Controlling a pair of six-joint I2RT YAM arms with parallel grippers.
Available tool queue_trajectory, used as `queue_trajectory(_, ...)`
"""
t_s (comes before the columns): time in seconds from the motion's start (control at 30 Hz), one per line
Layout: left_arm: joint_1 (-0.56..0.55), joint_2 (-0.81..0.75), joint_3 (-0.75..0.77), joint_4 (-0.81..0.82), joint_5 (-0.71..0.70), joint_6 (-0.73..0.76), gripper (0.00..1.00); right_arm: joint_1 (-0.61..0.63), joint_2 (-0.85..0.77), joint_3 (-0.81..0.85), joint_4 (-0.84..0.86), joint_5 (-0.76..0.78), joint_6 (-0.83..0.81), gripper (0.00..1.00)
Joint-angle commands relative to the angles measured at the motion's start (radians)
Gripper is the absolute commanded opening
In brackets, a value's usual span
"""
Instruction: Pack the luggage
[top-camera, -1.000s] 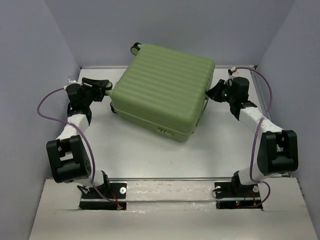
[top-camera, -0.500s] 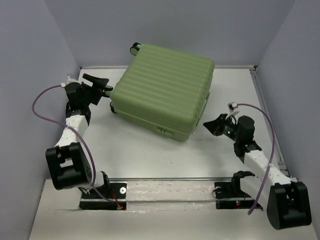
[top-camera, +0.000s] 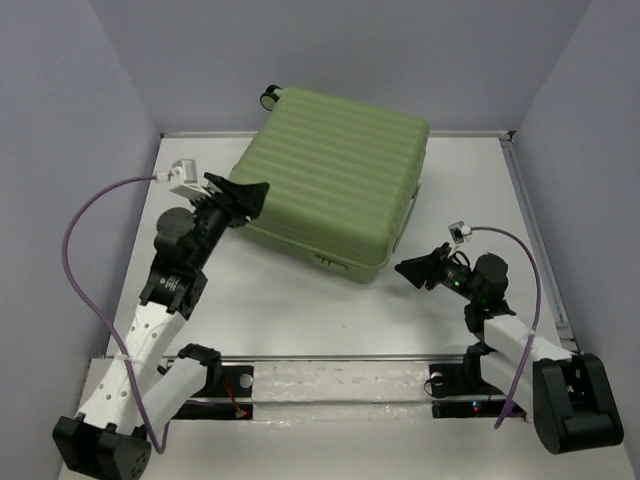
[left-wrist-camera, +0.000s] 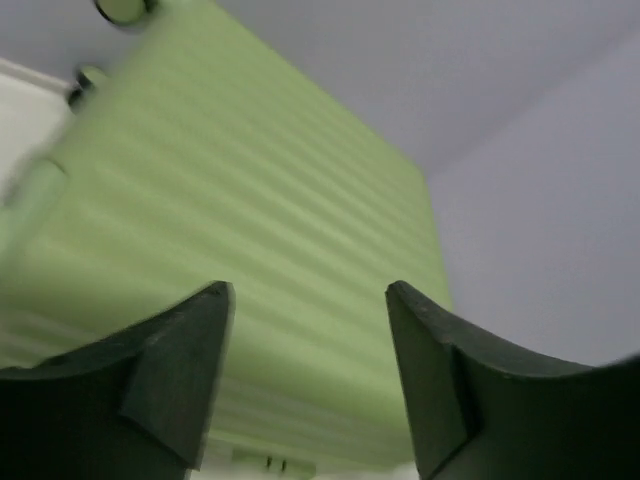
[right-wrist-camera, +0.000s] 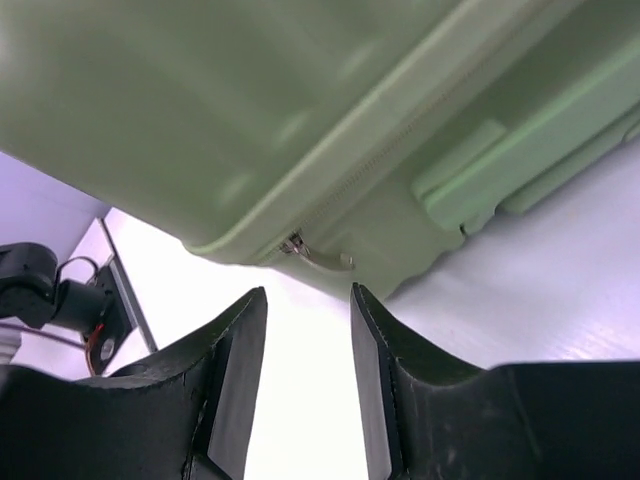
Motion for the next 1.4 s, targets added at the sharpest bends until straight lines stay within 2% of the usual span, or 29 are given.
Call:
queue_trajectory(0.0, -0.264, -0.048, -0.137, -0.096, -0.11, 0.085, 0.68, 0.001, 0.069, -0.029, 0.246, -0.06, 0.003, 0.45)
queue_trajectory(0.03, -0.313, -0.057, -0.16, -0.098, -0.139, 0.076, 0.64, 0.001, 0.098, -0.037, 0.293, -0.069, -0.005, 0.43)
queue_trajectory(0.07, -0.413, -0.073, -0.201, -0.098, -0.152, 0.054, 0.56, 0.01, 0.11, -0.048, 0.331, -0.072, 0.0, 0.42)
queue_trajectory(0.13, -0.504, -0.085, -0.232, -0.1, -0.234, 0.039, 0.5, 0.01, 0.141, -0.077, 0.398, -0.054, -0.016, 0.45)
queue_trajectory(0.2, -0.612, -0.105, -0.276, -0.092, -0.285, 0.008, 0.48, 0.01, 0.158, -0.065, 0.395, -0.06, -0.028, 0.52)
queue_trajectory(0.27, -0.67, -0.111, -0.306, -0.066, -0.298, -0.003, 0.46, 0.01, 0.188, -0.057, 0.409, -0.064, -0.028, 0.6)
queue_trajectory(0.3, -0.717, -0.107, -0.329, -0.035, -0.299, -0.01, 0.45, 0.01, 0.199, -0.042, 0.401, -0.063, -0.034, 0.6)
queue_trajectory(0.43, -0.795, -0.025, -0.353, 0.043, -0.295, -0.001, 0.45, 0.032, 0.277, -0.02, 0.451, -0.089, -0.033, 0.6)
queue_trajectory(0.53, -0.816, 0.047, -0.343, 0.095, -0.281, 0.016, 0.44, 0.084, 0.343, 0.02, 0.45, -0.089, -0.051, 0.52)
queue_trajectory(0.87, -0.819, 0.176, -0.292, 0.149, -0.238, 0.063, 0.43, 0.156, 0.468, 0.058, 0.53, 0.014, -0.072, 0.52)
queue_trajectory(1.07, -0.82, 0.232, -0.266, 0.173, -0.203, 0.077, 0.42, 0.165, 0.406, 0.032, 0.45, 0.124, -0.112, 0.51)
queue_trajectory(1.13, -0.82, 0.243, -0.255, 0.183, -0.2, 0.091, 0.42, 0.165, 0.371, 0.034, 0.424, 0.152, -0.128, 0.46)
queue_trajectory(1.17, -0.82, 0.254, -0.249, 0.184, -0.201, 0.094, 0.41, 0.165, 0.363, 0.034, 0.422, 0.152, -0.135, 0.38)
queue_trajectory(1.2, -0.819, 0.26, -0.238, 0.189, -0.2, 0.097, 0.41, 0.165, 0.362, 0.035, 0.428, 0.153, -0.135, 0.35)
queue_trajectory(1.23, -0.82, 0.268, -0.232, 0.19, -0.201, 0.108, 0.41, 0.165, 0.363, 0.038, 0.425, 0.152, -0.135, 0.25)
queue_trajectory(1.37, -0.82, 0.318, -0.188, 0.201, -0.232, 0.129, 0.41, 0.165, 0.366, 0.05, 0.412, 0.144, -0.131, 0.07)
